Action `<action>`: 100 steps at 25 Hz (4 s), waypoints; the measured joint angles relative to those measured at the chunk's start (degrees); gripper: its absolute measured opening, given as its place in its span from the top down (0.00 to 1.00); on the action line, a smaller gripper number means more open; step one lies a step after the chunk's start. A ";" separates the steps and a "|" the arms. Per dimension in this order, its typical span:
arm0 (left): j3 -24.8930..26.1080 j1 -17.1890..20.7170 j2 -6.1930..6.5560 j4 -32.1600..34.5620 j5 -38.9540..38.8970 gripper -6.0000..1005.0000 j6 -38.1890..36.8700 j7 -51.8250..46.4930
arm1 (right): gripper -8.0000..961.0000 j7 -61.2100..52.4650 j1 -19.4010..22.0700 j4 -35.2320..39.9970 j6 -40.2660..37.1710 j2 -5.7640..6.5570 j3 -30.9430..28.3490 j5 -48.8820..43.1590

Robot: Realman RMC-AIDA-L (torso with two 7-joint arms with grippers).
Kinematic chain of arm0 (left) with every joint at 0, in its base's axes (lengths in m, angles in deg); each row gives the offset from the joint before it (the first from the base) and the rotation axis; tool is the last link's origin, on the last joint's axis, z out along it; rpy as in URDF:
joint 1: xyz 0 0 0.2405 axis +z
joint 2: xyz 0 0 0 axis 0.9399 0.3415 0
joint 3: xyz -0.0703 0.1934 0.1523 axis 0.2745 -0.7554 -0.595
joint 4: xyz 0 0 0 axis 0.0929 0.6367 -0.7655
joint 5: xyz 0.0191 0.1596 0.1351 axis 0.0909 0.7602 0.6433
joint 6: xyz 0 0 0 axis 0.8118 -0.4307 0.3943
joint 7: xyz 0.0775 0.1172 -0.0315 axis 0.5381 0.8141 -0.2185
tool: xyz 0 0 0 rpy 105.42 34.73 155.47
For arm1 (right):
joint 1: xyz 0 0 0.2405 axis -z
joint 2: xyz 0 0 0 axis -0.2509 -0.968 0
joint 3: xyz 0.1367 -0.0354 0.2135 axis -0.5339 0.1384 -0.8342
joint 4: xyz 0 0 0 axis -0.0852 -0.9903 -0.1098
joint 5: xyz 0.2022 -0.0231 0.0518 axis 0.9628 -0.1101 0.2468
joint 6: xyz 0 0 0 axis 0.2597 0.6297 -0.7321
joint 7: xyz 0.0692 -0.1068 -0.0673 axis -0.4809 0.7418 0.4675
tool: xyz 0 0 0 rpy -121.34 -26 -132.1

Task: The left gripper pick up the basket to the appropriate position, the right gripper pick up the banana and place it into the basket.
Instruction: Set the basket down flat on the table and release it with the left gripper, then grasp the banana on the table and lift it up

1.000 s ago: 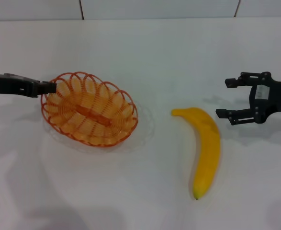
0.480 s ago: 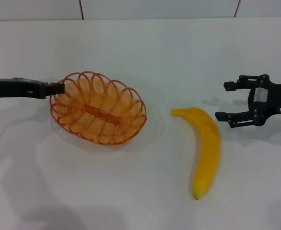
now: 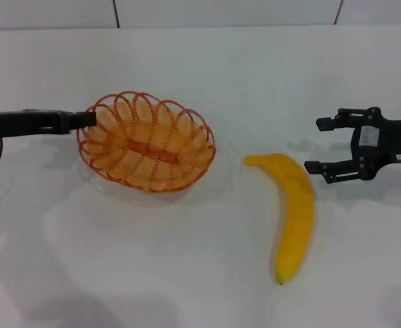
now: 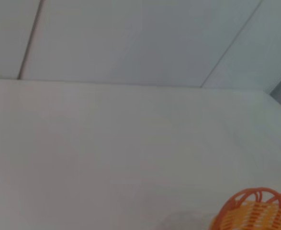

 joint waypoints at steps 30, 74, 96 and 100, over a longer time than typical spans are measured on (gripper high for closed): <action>0.28 1.27 0.01 -8.58 -6.08 0.93 4.12 1.73 | 0.08 -0.33 -0.42 0.00 1.39 -0.36 -0.11 -0.28; 0.29 2.61 0.19 -9.18 -5.84 0.73 3.78 0.91 | 0.08 -0.97 -0.52 0.00 1.27 -0.18 -0.11 -0.53; -0.36 5.76 0.34 -2.09 -6.55 0.11 3.02 3.14 | 0.08 -0.99 -0.55 0.00 1.18 -0.36 -0.11 -0.60; -0.41 5.71 0.28 -0.07 -6.49 0.11 3.01 6.80 | 0.08 -0.99 -0.53 0.00 1.31 -0.37 -0.11 -0.47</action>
